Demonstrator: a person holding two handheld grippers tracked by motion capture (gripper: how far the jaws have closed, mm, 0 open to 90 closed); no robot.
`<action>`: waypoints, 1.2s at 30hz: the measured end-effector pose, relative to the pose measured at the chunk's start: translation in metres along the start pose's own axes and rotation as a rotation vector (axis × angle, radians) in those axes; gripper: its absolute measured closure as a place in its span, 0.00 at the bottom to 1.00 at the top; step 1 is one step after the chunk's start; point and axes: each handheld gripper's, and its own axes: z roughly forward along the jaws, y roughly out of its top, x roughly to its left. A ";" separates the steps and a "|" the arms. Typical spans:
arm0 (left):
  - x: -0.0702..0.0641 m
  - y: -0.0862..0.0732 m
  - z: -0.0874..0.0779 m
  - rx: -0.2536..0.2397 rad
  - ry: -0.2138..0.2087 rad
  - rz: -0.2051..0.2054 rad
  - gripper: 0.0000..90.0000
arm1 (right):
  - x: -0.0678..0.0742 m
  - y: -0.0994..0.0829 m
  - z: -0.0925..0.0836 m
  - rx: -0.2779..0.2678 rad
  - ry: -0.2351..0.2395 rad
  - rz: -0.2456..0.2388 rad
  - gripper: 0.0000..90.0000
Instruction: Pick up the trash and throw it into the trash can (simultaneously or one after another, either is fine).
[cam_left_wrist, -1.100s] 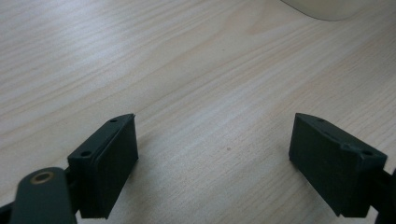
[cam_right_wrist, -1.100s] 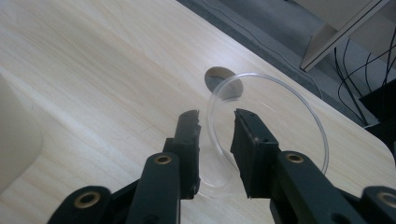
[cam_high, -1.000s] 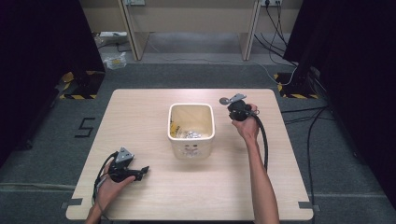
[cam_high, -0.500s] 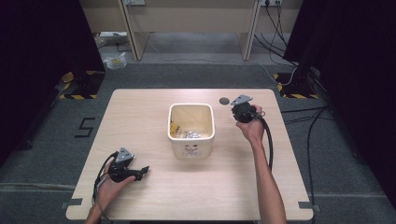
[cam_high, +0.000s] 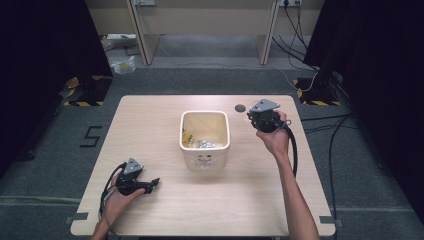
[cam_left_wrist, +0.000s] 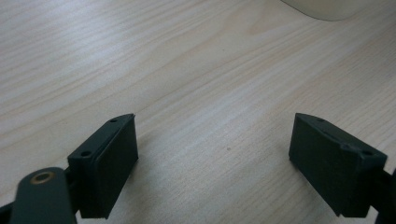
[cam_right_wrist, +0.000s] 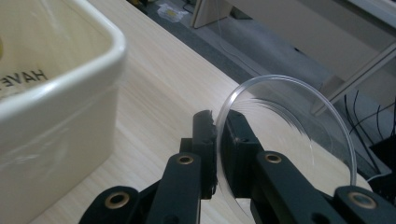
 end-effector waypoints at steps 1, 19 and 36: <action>0.000 0.000 0.000 0.000 0.000 0.000 0.16 | 0.002 0.002 -0.004 -0.008 0.006 -0.008 0.94; 0.000 0.000 0.000 0.002 -0.001 0.001 0.16 | 0.013 0.030 -0.041 -0.073 0.018 -0.065 0.94; 0.000 0.000 0.000 0.001 0.000 0.001 0.16 | 0.041 0.056 -0.074 -0.162 0.059 -0.155 0.93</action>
